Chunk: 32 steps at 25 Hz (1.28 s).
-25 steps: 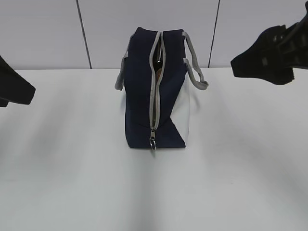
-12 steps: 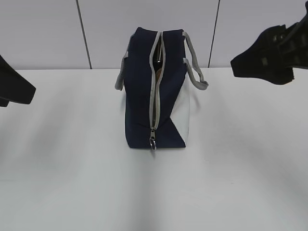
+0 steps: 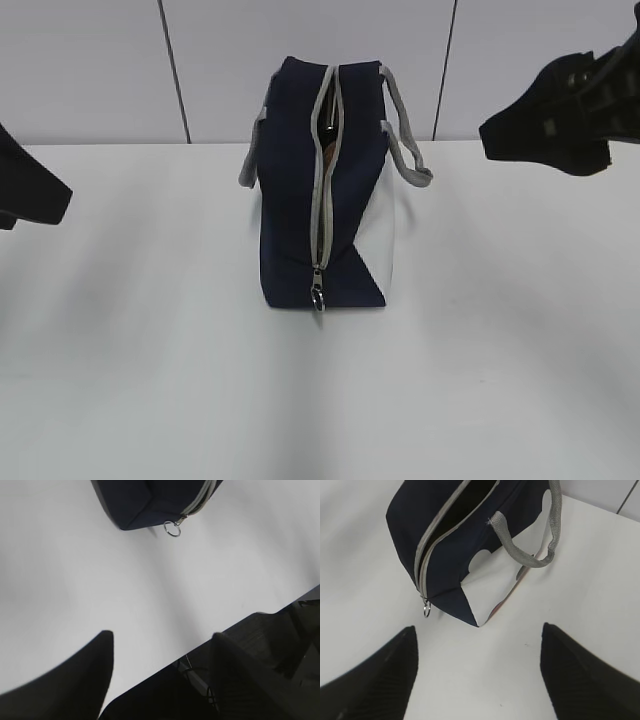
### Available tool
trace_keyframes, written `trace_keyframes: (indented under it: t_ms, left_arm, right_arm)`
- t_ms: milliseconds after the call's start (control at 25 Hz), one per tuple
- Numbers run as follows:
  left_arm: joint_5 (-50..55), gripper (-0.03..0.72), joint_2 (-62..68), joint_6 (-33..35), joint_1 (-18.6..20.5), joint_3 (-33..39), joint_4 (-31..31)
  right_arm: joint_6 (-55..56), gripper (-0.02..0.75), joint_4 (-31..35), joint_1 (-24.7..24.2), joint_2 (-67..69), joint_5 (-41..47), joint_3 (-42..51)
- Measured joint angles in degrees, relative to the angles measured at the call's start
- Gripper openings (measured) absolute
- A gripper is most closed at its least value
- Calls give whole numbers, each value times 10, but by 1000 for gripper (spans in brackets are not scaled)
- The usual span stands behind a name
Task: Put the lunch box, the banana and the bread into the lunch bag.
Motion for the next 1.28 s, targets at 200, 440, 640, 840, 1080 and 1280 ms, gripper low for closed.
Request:
trace_keyframes:
  t_ms: [200,440,640,840,1080,1280]
  left_arm:
    - [2,424,0,0,0,0,0]
    - [4,424,0,0,0,0,0]
    - [-10,424,0,0,0,0,0]
    - [-11,424,0,0,0,0,1]
    - [-15,424,0,0,0,0,1]
    - [-29,424,0,0,0,0,1]
  right_arm:
    - [0,563,0,0,0,-1,0]
    - [0,563,0,0,0,-1,0]
    - [0,563,0,0,0,-1,0]
    - [0,563,0,0,0,1,0]
    - [0,563,7,0,15,3,1]
    - [-79,531,89,0,30,-60,32]
